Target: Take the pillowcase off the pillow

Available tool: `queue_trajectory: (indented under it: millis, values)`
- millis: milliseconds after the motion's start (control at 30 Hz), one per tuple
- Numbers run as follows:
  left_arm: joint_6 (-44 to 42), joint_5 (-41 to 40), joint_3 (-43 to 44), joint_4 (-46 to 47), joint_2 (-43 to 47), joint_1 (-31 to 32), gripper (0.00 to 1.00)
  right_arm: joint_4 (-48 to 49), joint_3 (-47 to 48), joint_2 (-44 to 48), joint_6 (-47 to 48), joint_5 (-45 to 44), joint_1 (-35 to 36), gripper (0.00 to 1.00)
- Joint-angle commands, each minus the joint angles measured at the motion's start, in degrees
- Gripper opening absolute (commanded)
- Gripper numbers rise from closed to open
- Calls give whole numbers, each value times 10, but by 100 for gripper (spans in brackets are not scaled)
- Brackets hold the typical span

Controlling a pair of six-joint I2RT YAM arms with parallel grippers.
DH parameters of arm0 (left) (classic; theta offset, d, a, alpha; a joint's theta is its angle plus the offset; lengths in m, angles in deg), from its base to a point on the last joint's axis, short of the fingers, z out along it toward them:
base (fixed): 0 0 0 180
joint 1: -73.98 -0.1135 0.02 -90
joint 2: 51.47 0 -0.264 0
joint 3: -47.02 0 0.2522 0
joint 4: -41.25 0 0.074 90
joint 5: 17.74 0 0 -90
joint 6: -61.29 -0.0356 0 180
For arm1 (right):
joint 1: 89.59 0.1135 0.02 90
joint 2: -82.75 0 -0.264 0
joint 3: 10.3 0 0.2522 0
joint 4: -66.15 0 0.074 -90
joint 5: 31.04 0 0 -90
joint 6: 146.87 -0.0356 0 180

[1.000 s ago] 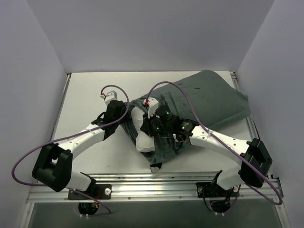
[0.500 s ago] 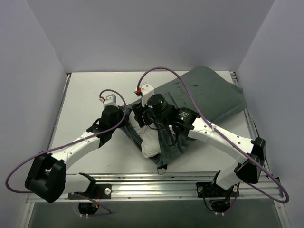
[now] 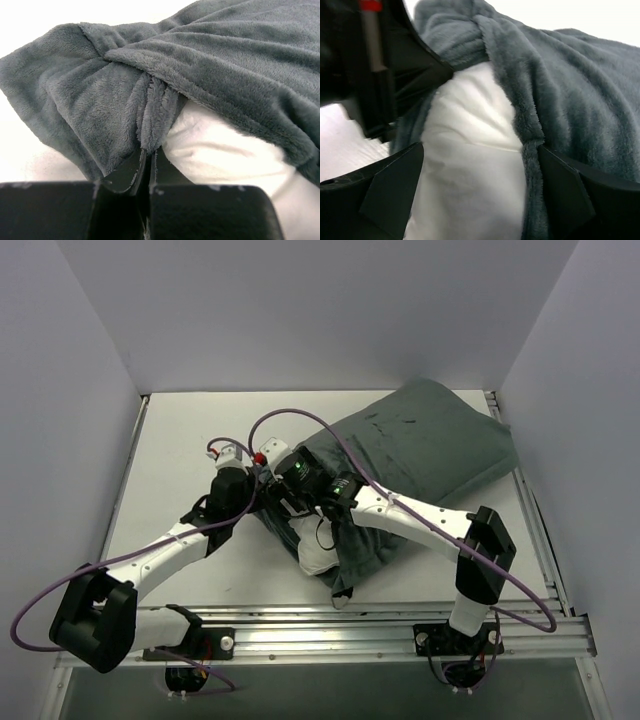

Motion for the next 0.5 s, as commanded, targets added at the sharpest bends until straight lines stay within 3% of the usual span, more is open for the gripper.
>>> queue_trajectory:
  millis: [0,233,300,400,433,467]
  values:
    - [-3,-17,-9,-2,30,-4,2,-4,-41,-23,8,-94,-29,89]
    - [1,-28,-17,-18,36,-5,2,8,-82,-53,22,-136,-43,91]
    - [1,-28,-17,-19,36,-5,2,0,-82,-76,23,-161,-44,87]
    - [0,-27,-14,-25,37,-5,2,-10,-71,-96,11,-181,-52,50]
    - [0,-28,-13,-26,39,-5,2,-11,-63,-95,8,-184,-57,26]
    - [0,-29,-12,-33,41,-5,2,-12,-59,-93,3,-188,-58,14]
